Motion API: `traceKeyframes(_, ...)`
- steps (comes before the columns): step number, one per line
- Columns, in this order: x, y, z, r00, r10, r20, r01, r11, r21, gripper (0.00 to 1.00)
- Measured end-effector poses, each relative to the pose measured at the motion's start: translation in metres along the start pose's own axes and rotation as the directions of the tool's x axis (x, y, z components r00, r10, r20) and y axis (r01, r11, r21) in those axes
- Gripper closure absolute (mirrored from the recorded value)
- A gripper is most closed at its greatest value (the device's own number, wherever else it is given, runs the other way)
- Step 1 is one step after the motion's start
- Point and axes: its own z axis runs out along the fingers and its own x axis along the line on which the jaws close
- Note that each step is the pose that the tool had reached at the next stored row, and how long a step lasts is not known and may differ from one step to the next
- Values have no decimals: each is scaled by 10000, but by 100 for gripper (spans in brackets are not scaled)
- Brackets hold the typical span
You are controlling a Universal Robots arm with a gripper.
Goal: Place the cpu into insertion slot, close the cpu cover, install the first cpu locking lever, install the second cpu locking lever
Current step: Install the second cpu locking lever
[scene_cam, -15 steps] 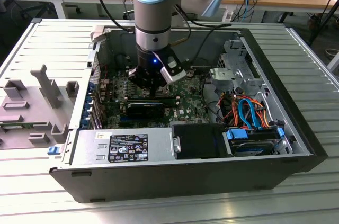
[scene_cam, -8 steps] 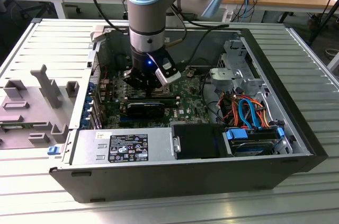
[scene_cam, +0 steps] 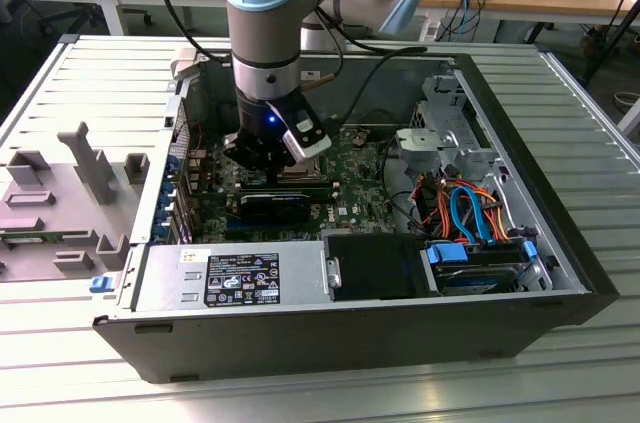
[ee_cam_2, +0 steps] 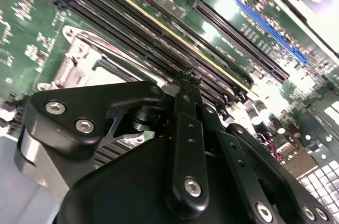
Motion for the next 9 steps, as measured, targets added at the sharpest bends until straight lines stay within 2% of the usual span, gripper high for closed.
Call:
traceKeyframes(2, 40, 5, 3, 10000, -16, 1, 16, 10000, -5, 89)
traceKeyframes(5, 56, 7, 4, 9997, -243, -2, 243, 9997, -5, 89)
traceKeyframes(8, 57, 13, 8, 9957, -922, -8, 922, 9957, -10, 89)
traceKeyframes(9, 58, 20, 10, 9952, -974, -9, 974, 9952, -14, 89)
